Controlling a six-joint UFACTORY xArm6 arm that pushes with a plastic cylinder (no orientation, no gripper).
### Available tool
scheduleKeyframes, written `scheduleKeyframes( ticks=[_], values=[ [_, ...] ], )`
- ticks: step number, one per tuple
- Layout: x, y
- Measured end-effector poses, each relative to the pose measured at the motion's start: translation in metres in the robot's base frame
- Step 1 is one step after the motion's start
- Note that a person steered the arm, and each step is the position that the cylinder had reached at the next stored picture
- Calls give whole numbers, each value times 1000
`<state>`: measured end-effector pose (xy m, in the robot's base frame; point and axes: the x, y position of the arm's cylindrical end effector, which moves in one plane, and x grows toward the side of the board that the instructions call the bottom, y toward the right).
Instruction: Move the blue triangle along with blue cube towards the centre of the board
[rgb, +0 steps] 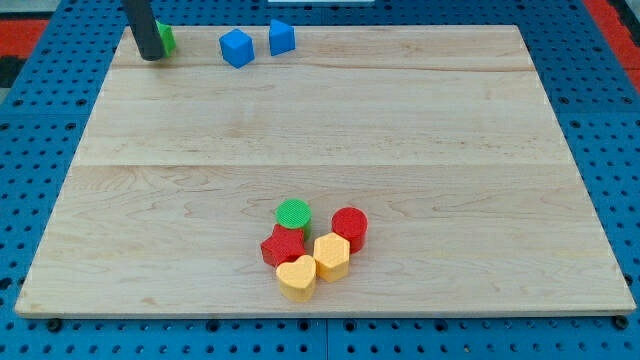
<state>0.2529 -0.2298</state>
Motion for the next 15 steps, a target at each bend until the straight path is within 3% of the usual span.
scheduleKeyframes(
  ticks=[1,4,5,6,7,8,9,10,11,13,15],
  values=[
    [12,4],
    [105,123],
    [102,125],
    [98,169],
    [75,259],
    [20,304],
    [-52,302],
    [-61,297],
    [-61,259],
    [-61,114],
    [-17,101]
  ],
)
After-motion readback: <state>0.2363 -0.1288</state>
